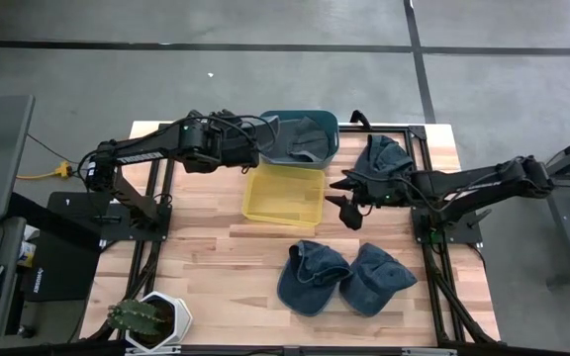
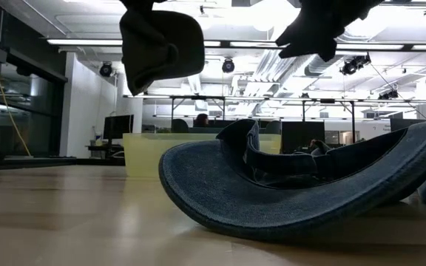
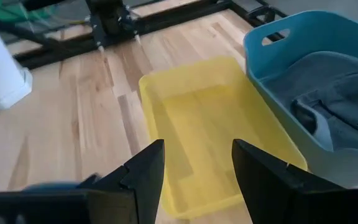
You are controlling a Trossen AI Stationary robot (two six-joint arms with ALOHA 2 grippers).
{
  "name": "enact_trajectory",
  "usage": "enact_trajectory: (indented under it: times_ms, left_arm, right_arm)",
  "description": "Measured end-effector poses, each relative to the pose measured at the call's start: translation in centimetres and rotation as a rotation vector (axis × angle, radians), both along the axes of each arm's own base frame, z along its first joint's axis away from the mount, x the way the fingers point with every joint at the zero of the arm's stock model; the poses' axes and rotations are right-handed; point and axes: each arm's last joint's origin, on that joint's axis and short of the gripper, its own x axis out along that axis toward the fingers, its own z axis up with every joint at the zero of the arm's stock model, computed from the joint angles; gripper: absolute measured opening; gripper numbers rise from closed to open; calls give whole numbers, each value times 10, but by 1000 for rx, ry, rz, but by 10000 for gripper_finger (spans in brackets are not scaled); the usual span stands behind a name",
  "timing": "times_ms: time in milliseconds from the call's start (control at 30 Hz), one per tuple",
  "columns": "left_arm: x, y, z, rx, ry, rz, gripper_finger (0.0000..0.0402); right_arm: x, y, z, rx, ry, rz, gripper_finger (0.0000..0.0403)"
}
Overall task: Pick & Place hat
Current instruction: Put the gray cap into the blue bin
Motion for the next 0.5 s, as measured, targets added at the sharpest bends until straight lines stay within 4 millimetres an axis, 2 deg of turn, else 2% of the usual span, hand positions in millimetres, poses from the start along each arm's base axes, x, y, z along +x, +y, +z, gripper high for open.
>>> enact_trajectory:
  times_ms: [133,333,500]
  left_arm:
    - [4,0,1,3,-47,-1,0]
    - [13,1,5,14,-128,-25,0]
    - [19,1,8,15,-192,-45,0]
  right_arm:
    - [-5,-7,-17,72,-123,16,183]
    - [-26,-11,-53,186,-394,14,183]
    - [-42,-11,-70,208,-538,22,183]
